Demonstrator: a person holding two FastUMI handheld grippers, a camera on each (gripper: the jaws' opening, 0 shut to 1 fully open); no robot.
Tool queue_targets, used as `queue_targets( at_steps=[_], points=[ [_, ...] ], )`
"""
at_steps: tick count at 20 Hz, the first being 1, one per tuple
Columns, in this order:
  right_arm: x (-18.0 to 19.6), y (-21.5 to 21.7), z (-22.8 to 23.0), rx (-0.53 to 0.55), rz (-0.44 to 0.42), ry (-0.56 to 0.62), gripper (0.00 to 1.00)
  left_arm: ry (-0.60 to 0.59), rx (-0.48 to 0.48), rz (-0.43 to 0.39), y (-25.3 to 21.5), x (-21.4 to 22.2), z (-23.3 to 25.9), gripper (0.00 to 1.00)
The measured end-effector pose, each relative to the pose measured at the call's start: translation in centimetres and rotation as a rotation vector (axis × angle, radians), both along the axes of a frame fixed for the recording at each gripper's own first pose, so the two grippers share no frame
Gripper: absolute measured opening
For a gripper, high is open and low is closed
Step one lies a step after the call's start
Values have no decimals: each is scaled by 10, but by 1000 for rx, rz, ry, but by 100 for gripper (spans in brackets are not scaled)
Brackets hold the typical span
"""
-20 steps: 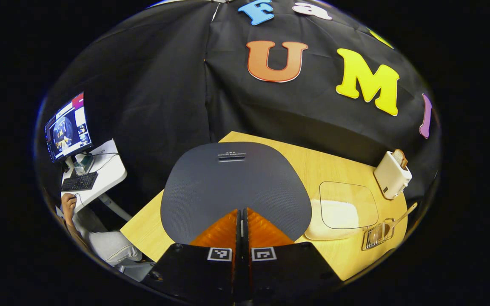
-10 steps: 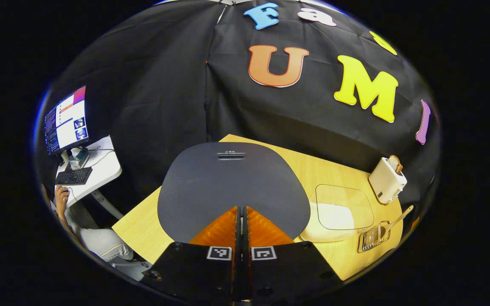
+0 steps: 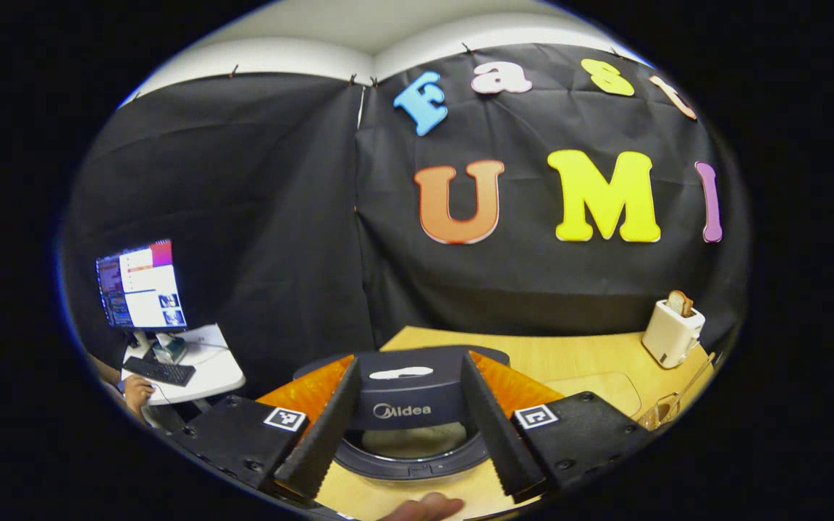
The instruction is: Close the left gripper, press the button to open the rice cooker; take a wooden spoon from the chopstick holder with the right hand, scoop a spoonful of rice and pour it into the rice cooker, then put the wooden spoon back into the chopstick holder.
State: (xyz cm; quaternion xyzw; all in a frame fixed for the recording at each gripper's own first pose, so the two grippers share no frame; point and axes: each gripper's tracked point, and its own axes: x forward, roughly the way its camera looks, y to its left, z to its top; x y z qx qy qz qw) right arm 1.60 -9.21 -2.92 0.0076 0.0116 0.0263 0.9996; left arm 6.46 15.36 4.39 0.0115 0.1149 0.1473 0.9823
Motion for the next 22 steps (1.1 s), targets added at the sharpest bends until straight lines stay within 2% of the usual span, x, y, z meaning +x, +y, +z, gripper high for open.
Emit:
queue_targets(
  at_steps=[1,2,3,4,5,13,14,15,19,22],
  points=[
    [0,-2,0,-4,-3,4,94,-22,-13,-9,-6,-1,5,88],
    [0,-4,-1,-7,-8,7,94,-52,-12,-25,-14,-6,14,100],
    [-1,-7,0,-6,-15,8,94,-80,-6,-39,-17,-9,20,95],
    [-1,-8,-2,-2,-18,14,94,-100,1,-49,-20,-11,24,100],
    [-2,-9,-4,0,-21,19,96,-116,9,-52,-24,-16,28,100],
    [-4,-17,-32,4,-27,112,94,-181,-9,-130,-74,-46,10,100],
    [-4,-18,-35,1,-29,123,94,-181,-8,-136,-78,-49,3,95],
    [-4,-18,-40,-1,-30,137,94,-171,-3,-143,-83,-52,-4,100],
    [0,-16,-49,-4,-25,164,93,-166,44,-132,-90,-64,-18,100],
    [6,-8,-63,13,-9,205,95,-175,28,-148,-102,-69,-25,100]
  ],
)
